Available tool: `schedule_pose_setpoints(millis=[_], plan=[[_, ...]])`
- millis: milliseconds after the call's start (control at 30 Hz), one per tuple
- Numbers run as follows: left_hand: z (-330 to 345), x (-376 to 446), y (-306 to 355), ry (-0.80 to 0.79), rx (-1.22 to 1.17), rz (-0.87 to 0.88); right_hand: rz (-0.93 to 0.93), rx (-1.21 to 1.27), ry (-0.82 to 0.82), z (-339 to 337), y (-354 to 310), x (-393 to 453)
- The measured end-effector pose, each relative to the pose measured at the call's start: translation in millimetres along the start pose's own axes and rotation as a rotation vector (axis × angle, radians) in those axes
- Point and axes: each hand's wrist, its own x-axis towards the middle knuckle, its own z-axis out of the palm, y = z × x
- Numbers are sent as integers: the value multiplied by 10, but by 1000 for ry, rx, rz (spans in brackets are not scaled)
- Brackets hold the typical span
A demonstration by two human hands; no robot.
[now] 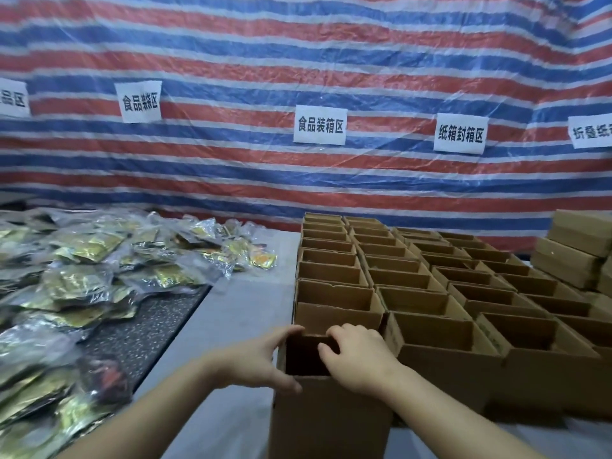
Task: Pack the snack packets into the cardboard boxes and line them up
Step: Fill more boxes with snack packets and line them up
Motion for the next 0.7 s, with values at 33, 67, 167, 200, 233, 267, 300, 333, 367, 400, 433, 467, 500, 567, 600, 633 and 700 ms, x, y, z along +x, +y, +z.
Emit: schedule_pose_setpoints(millis=[33,67,167,200,233,267,300,333,367,400,433,467,500,567,600,633,700], plan=[[13,19,18,29,-81,-26,12,-2,11,15,-14,26],[45,45,43,75,-151,-47,23,2,23,29,-19,49],[242,170,116,288,-206,-82,47,22,28,50,-18,101],[304,217,133,360,-209,-86,52,24,27,52,-7,122],[349,258,135,413,-217,-86,60,25,26,50,6,141],[371,296,138,441,-227,-83,67,27,27,51,22,156],[375,310,135,448,-230,-79,72,30,23,56,35,168],[364,316,129,442,-232,-76,72,37,20,63,52,176],[346,321,115,434,-246,-72,71,52,19,65,66,178],[324,324,97,423,-278,-68,65,72,27,60,78,182],[295,321,90,416,-326,-70,57,91,44,38,87,191],[251,314,99,420,-378,-73,46,96,67,0,92,213],[182,322,104,443,-421,-76,36,86,89,-61,94,252],[-22,391,81,541,-447,-92,25,55,117,-223,94,372],[-151,444,59,591,-440,-105,21,42,122,-316,94,446],[-293,500,23,632,-427,-114,11,30,122,-405,93,534],[-568,655,-85,689,-372,-129,-22,14,125,-555,96,742]])
